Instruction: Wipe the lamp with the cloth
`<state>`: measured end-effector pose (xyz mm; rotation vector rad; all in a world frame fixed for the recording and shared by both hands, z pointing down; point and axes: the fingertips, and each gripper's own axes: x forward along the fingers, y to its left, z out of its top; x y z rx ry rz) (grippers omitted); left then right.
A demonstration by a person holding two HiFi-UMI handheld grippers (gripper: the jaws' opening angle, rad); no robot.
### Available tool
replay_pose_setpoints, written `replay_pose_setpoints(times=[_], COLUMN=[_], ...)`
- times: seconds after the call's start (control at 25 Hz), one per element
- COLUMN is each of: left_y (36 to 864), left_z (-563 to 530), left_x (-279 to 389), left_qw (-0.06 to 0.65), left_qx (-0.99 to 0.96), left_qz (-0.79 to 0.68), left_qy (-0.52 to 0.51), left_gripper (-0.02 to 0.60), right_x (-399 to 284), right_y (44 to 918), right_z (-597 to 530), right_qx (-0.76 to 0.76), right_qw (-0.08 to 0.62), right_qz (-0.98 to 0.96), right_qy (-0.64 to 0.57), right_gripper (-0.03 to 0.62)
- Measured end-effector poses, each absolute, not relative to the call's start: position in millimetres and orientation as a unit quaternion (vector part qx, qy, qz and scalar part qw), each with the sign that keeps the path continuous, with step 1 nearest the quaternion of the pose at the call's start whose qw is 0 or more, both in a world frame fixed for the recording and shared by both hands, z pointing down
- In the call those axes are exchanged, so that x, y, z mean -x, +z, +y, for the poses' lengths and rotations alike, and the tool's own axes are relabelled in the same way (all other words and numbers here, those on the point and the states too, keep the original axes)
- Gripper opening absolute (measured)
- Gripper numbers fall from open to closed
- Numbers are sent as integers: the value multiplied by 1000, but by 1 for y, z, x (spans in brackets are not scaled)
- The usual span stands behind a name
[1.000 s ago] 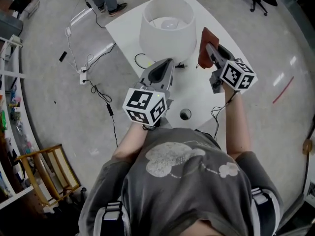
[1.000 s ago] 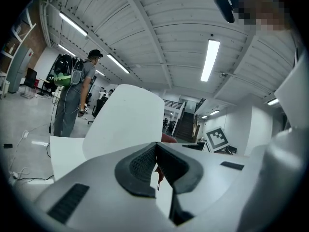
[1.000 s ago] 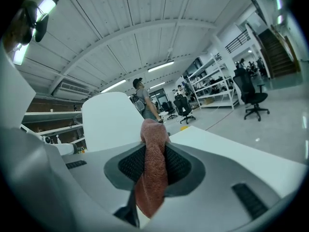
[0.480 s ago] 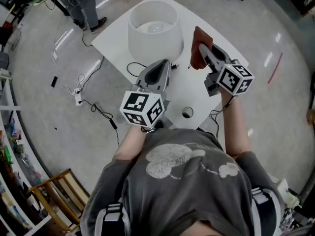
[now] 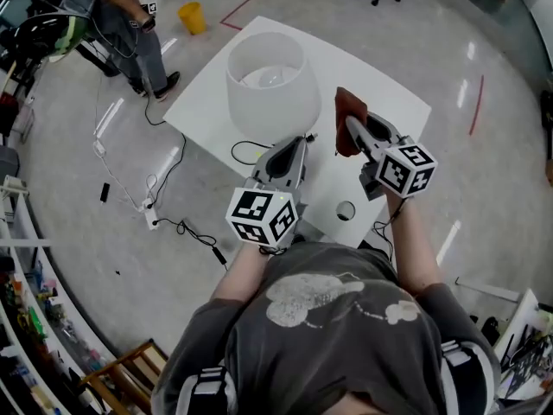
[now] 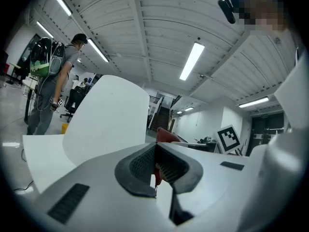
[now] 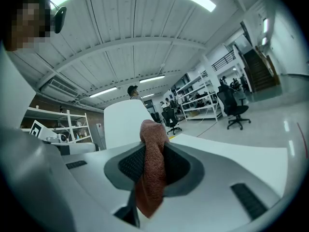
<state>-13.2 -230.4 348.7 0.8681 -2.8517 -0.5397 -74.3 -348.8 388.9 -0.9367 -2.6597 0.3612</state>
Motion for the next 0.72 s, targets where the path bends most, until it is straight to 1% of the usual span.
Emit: replay_pose_setpoints(times=[0.2, 0.44, 0.72], left_y=[367, 365, 363], left_z=[-236, -245, -249], left_x=[-12, -25, -38], left_qw=[69, 76, 75], left_qx=[-319, -345, -346], left_qz=[-929, -919, -919], left_qy=[-173, -175, -174], left_gripper=[8, 8, 8], right_x=[36, 15, -2], right_y=[410, 415, 407], right_z=[-354, -367, -378], right_qx=[296, 266, 261], right_qw=[151, 159, 150], right_qz=[-933, -940, -943], right_qy=[137, 146, 145], right_gripper=[86, 86, 86])
